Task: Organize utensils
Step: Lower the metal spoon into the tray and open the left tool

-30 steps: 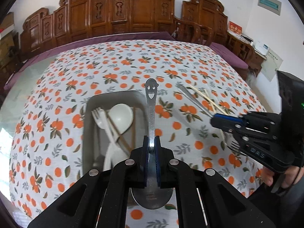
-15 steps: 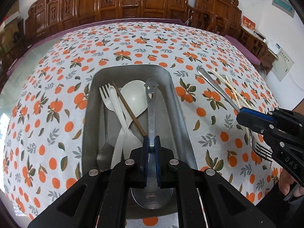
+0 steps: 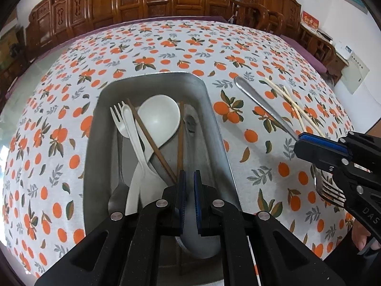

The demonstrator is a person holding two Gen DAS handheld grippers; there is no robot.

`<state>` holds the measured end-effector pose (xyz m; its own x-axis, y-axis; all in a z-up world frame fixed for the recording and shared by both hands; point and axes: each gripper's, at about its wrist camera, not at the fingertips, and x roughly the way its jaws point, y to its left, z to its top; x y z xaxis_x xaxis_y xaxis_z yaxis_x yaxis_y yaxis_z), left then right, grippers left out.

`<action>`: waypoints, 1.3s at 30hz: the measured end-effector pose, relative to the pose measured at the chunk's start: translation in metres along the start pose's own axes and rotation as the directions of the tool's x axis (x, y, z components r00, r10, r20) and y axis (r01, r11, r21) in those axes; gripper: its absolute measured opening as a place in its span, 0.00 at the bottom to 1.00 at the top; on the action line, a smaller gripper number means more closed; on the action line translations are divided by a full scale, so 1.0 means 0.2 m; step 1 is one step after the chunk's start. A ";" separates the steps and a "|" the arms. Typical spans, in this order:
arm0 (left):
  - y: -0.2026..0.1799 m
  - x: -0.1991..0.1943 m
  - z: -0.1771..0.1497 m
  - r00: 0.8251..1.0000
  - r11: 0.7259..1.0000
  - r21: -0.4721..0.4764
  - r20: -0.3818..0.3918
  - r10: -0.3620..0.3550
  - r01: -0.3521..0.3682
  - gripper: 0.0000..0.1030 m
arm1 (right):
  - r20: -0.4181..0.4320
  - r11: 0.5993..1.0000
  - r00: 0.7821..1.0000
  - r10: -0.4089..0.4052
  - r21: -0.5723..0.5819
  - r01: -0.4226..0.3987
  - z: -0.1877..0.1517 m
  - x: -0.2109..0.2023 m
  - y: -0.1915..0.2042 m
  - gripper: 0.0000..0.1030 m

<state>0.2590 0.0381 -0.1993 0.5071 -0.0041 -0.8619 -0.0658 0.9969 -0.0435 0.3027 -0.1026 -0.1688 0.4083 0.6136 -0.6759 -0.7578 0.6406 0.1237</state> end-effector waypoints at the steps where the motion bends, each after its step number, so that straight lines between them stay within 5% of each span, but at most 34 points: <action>1: 0.00 -0.01 0.00 1.000 1.000 0.004 0.004 -0.001 0.001 0.05 | 0.000 1.000 1.000 0.000 0.000 0.000 0.00 0.00 0.00 0.08; 18: 0.15 -0.26 -0.06 0.988 0.999 0.017 0.151 0.037 -0.040 0.05 | 0.054 0.999 0.998 0.043 -0.004 -0.043 0.11 -0.01 0.18 0.08; 39: 0.49 -0.49 -0.12 0.960 0.996 -0.085 0.274 0.057 -0.035 0.05 | 0.046 0.996 0.995 0.091 -0.015 -0.091 0.30 0.19 0.47 0.08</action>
<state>0.1822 0.1337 -0.1309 0.7185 0.0739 -0.6915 -0.1557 0.9862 -0.0563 0.2770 0.0093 -0.1390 0.3605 0.6900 -0.6277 -0.7992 0.5754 0.1736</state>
